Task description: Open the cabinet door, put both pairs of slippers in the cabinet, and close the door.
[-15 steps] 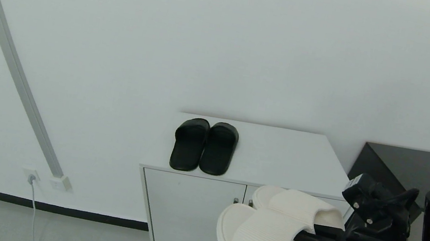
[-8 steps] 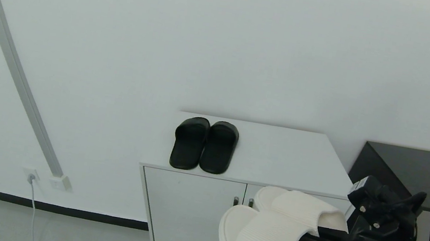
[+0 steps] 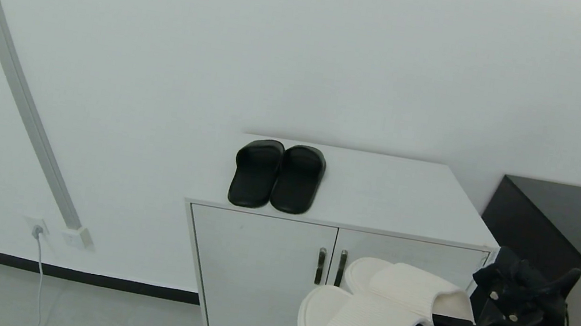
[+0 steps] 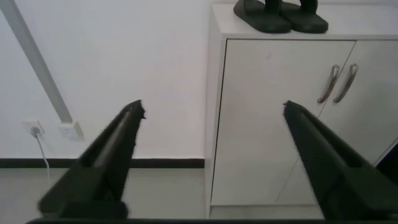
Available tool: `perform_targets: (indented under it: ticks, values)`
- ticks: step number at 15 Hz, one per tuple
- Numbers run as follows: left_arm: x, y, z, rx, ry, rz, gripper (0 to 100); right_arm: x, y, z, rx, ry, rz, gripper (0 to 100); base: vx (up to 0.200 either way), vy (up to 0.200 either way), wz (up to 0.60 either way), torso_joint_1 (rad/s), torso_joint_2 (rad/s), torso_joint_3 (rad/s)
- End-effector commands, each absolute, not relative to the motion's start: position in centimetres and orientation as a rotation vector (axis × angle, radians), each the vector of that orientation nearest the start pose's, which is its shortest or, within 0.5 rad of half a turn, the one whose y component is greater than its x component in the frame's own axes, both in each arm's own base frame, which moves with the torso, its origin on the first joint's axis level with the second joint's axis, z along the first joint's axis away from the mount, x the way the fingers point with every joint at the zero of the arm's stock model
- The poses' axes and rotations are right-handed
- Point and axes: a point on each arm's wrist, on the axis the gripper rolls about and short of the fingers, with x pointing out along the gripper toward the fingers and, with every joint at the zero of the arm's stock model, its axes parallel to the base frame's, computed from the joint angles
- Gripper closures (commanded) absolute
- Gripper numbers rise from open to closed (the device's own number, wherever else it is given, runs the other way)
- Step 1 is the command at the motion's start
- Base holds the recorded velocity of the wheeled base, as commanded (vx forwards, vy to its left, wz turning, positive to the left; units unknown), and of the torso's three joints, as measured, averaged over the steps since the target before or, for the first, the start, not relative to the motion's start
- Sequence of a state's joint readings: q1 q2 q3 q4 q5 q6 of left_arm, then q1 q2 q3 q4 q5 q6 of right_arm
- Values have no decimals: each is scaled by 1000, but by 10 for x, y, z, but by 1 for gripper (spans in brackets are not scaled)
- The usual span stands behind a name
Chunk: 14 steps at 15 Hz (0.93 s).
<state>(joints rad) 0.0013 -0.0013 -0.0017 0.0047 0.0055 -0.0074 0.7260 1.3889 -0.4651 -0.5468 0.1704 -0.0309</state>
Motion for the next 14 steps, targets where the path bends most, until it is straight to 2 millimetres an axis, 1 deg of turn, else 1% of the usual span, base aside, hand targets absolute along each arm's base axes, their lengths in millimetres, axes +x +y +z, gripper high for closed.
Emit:
perform_targets:
  ticks: [1, 8, 14]
  values:
    - [-23, 0, 75, -8, 3, 8, 0, 152, 140, 161, -140, 373, 892, 100, 0, 0, 0, -222, 535, 315]
    - [-23, 0, 75, -8, 3, 8, 0, 150, 139, 160, -143, 376, 895, 100, 0, 0, 0, -217, 543, 323]
    - [-23, 0, 75, -8, 3, 9, 0, 149, 139, 159, -144, 377, 898, 100, 0, 0, 0, -176, 500, 320]
